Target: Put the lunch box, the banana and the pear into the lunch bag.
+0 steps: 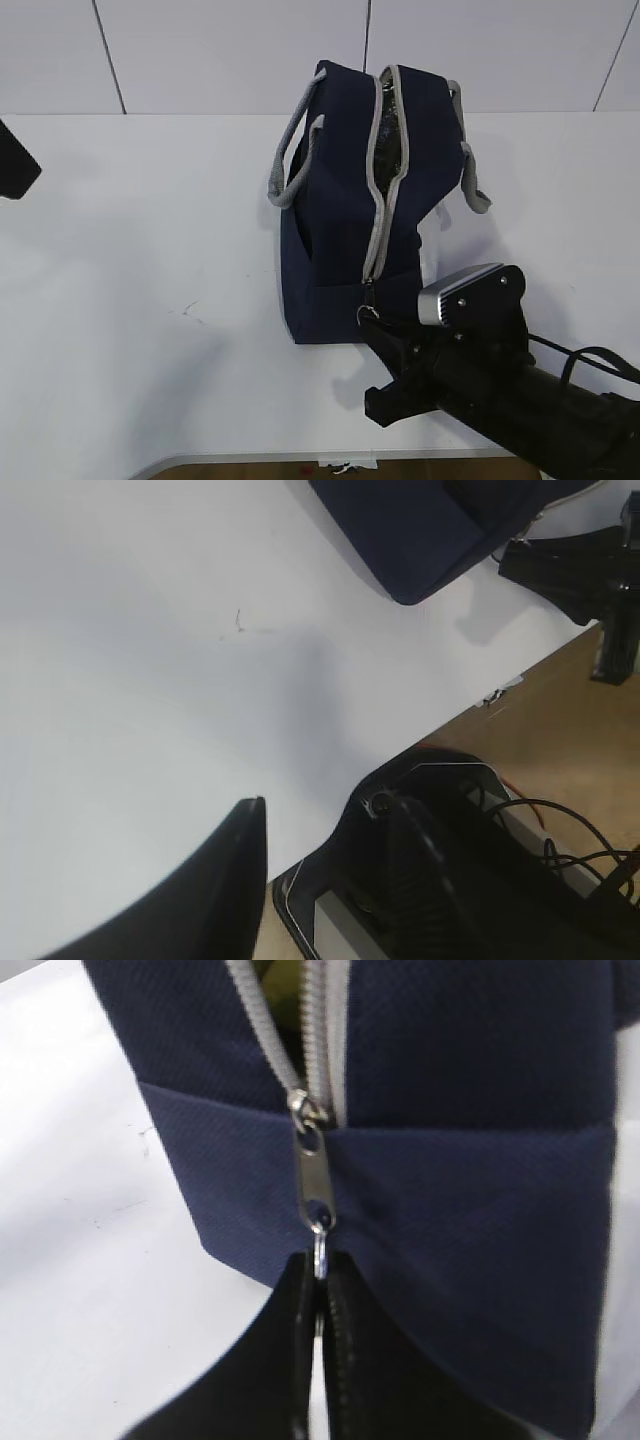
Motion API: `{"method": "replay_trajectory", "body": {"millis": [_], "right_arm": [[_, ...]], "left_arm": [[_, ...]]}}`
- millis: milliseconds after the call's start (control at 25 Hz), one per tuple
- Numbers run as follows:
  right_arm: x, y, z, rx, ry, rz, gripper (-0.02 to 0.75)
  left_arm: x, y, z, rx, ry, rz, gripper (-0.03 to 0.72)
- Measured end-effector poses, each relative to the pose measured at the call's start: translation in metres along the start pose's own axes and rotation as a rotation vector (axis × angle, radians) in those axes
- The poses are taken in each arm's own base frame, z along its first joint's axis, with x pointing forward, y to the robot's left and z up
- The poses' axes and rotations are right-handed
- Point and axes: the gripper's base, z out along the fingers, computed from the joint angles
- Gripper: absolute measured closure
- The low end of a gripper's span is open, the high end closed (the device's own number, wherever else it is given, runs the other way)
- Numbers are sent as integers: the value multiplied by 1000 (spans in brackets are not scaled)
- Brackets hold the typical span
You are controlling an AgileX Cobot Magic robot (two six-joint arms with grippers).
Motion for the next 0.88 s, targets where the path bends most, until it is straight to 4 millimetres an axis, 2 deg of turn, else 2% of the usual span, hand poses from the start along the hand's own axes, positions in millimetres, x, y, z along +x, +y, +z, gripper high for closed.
{"method": "replay_trajectory", "body": {"millis": [200,880], "right_arm": [[-3,1,-1,-8,-8,0,737],[-52,10,-31,-24,-30,-12,737]], "left_arm": [[0,-1,0,6,-1,-2,381],[-1,-8,0,88,-11,-30,381]]}}
